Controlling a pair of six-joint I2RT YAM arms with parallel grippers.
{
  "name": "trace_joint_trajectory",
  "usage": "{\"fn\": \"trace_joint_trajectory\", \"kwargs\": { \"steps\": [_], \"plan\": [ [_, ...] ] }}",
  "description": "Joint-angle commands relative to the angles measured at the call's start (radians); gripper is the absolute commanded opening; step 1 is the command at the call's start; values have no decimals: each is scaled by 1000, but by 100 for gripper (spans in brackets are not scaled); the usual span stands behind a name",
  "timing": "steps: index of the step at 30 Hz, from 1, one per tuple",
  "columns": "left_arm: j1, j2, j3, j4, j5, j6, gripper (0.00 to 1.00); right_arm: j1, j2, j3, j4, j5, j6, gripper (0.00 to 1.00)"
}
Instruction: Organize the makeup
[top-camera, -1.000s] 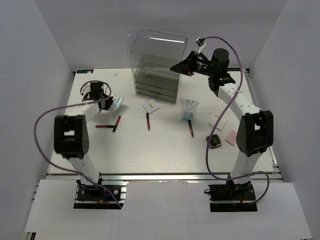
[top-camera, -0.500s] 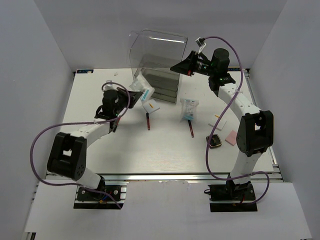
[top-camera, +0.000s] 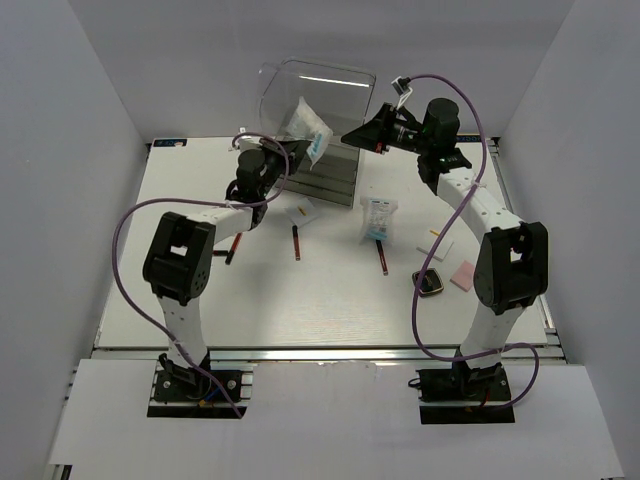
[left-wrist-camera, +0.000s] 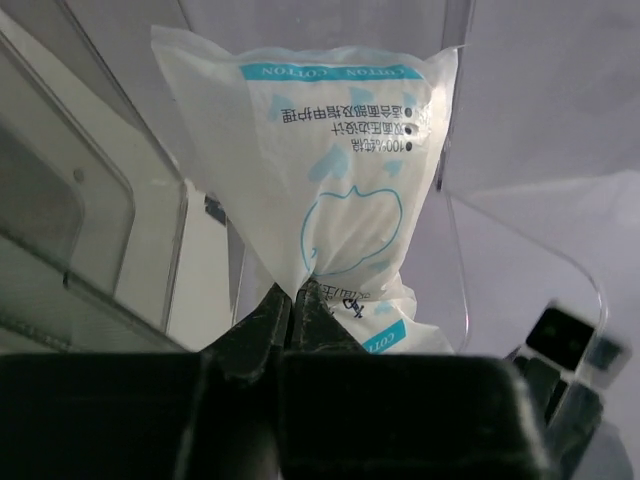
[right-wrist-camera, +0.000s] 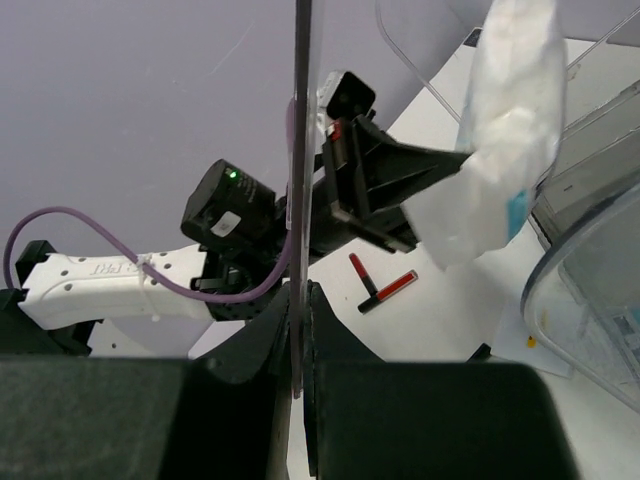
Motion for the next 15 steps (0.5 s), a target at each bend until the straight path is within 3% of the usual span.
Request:
{"fn": "trace_joint_trajectory", "kwargs": {
  "steps": [1,2,3,5,8,13,14,15],
  "plan": [
    [-5,32,84,12,-69,-50,12,-20,-83,5,91,16,-15,6],
    [-7,58,99,1,-72,-54,35,-22,-83,5,91,17,-15,6],
    [-7,67,127,-22,-69,-56,49,-20,-81,5,92,17,-16,6],
    [-5,84,145,-42,-62,-50,65,-22,-83,6,91,16,-16,6],
    [-8,58,132,-56,-56,-30,74,-23,-80,10,94,17,-13,6],
    [-8,-34,57,-91,-30,8,71,-23,-73,13,103,16,-2,6],
    [-10,-55,43,-108,-17,31,67,-23,-75,13,104,14,-2,6],
    [-11,-106,25,-137,-7,44,55,-23,-75,13,104,14,-2,6]
  ]
}}
